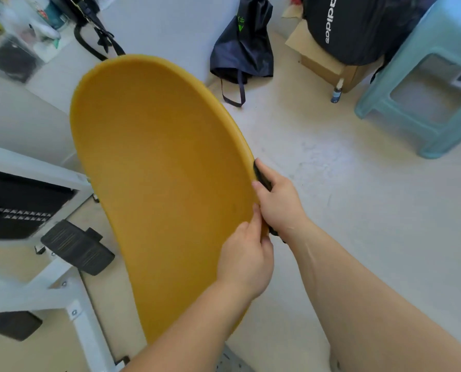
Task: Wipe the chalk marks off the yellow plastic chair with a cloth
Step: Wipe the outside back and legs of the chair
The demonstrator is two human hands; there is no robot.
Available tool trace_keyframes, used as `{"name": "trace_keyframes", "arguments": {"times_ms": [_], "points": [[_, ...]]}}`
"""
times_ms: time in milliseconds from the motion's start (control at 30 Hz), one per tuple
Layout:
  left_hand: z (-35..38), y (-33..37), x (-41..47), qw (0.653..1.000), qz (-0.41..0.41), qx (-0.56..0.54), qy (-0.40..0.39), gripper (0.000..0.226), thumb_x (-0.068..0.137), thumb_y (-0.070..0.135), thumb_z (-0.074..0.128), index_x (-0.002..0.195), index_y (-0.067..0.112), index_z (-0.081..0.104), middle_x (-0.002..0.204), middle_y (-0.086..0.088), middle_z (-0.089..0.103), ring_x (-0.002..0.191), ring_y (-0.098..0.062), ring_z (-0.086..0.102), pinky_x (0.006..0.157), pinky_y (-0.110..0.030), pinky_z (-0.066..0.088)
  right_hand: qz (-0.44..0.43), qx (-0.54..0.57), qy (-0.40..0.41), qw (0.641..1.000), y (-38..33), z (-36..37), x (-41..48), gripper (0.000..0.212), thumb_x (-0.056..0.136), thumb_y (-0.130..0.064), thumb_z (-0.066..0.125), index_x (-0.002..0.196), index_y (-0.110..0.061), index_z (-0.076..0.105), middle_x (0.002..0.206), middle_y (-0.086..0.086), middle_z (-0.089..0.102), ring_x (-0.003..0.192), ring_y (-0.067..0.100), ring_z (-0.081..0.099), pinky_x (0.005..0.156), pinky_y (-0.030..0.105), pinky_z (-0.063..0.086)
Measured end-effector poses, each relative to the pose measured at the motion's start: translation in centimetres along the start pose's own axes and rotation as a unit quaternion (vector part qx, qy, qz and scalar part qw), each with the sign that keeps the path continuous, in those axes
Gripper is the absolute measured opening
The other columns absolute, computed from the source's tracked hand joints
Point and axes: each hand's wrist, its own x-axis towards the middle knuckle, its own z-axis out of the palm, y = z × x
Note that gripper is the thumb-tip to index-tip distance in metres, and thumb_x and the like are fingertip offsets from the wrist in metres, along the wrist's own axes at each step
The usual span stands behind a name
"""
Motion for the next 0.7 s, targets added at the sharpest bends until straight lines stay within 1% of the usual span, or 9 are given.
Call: {"name": "trace_keyframes", "arguments": {"times_ms": [100,167,233,300,367,433,500,600,700], "points": [[-0.9,2.2,2.1,0.995,-0.027,-0.079,-0.063,0.072,0.085,0.022,0.032,0.156,0.02,0.02,0.133,-0.008,0.056,0.121,-0.026,0.051,0.097,-0.037,0.043,0.02,-0.057,-0.006,0.998,-1.1,-2.1,-0.2,0.053,0.101,-0.006,0.052,0.152,-0.023,0.048,0.152,-0.007,0.053,0.137,0.011,0.05,0.105,0.018,0.042],[-1.6,3.3,3.6,0.983,-0.066,-0.119,-0.124,0.071,0.09,0.013,0.035,0.157,0.024,0.013,0.146,-0.008,0.047,0.13,-0.026,0.045,0.105,-0.035,0.04,0.051,-0.077,-0.021,0.996,-1.9,-4.0,-0.3,0.052,0.102,-0.011,0.05,0.152,-0.027,0.048,0.149,-0.005,0.055,0.117,0.019,0.06,0.078,0.02,0.048],[-2.3,4.2,4.9,0.968,-0.106,-0.143,-0.176,0.074,0.092,0.009,0.036,0.157,0.03,0.008,0.143,-0.01,0.05,0.123,-0.031,0.051,0.097,-0.037,0.045,0.071,-0.113,-0.039,0.99,-2.6,-5.7,-0.3,0.049,0.104,-0.02,0.048,0.152,-0.03,0.046,0.147,-0.004,0.056,0.103,0.018,0.056,0.065,0.018,0.041],[-2.8,4.9,6.1,0.962,-0.11,-0.138,-0.21,0.076,0.09,0.009,0.037,0.157,0.031,0.007,0.144,-0.007,0.05,0.116,-0.029,0.056,0.086,-0.03,0.049,0.08,-0.14,-0.048,0.986,-3.1,-6.7,-0.1,0.048,0.106,-0.024,0.047,0.153,-0.031,0.045,0.149,-0.003,0.055,0.118,0.021,0.058,0.086,0.029,0.052],[-3.6,5.2,7.4,0.962,-0.097,-0.118,-0.224,0.073,0.089,0.007,0.038,0.156,0.028,0.018,0.146,-0.005,0.048,0.108,-0.028,0.06,0.069,-0.014,0.045,0.083,-0.155,-0.04,0.984,-3.5,-6.6,0.4,0.047,0.106,-0.023,0.045,0.153,-0.031,0.045,0.148,-0.001,0.056,0.132,0.024,0.054,0.106,0.035,0.046],[-5.0,4.9,8.8,0.975,-0.069,-0.073,-0.2,0.061,0.089,0.007,0.042,0.148,0.025,0.042,0.14,-0.005,0.055,0.104,-0.03,0.061,0.062,-0.01,0.039,0.076,-0.18,-0.032,0.98,-3.6,-5.9,1.3,0.048,0.106,-0.024,0.045,0.153,-0.033,0.045,0.143,0.003,0.061,0.132,0.029,0.052,0.108,0.041,0.044],[-6.9,4.0,10.4,0.993,-0.034,0.002,-0.115,0.049,0.089,0.012,0.051,0.137,0.022,0.057,0.135,-0.007,0.06,0.116,-0.027,0.057,0.084,-0.019,0.04,0.056,-0.232,-0.014,0.971,-3.6,-4.7,2.0,0.049,0.105,-0.028,0.046,0.154,-0.033,0.042,0.137,0.003,0.064,0.131,0.033,0.048,0.106,0.044,0.043],[-8.6,1.1,13.0,0.999,-0.044,0.005,0.004,0.048,0.088,0.022,0.06,0.136,0.024,0.058,0.131,-0.009,0.058,0.114,-0.026,0.057,0.099,-0.027,0.039,0.038,-0.292,0.059,0.954,-3.8,-2.5,2.7,0.049,0.104,-0.031,0.049,0.152,-0.033,0.043,0.126,0.002,0.068,0.121,0.032,0.046,0.1,0.045,0.04],[-9.0,-1.9,15.3,0.999,-0.028,0.023,0.026,0.059,0.089,0.029,0.06,0.145,0.03,0.044,0.144,-0.006,0.041,0.118,-0.026,0.052,0.103,-0.037,0.041,0.038,-0.31,0.138,0.94,-4.0,-0.2,3.5,0.046,0.104,-0.031,0.05,0.149,-0.035,0.048,0.128,-0.005,0.066,0.118,0.028,0.046,0.096,0.043,0.029]]}}
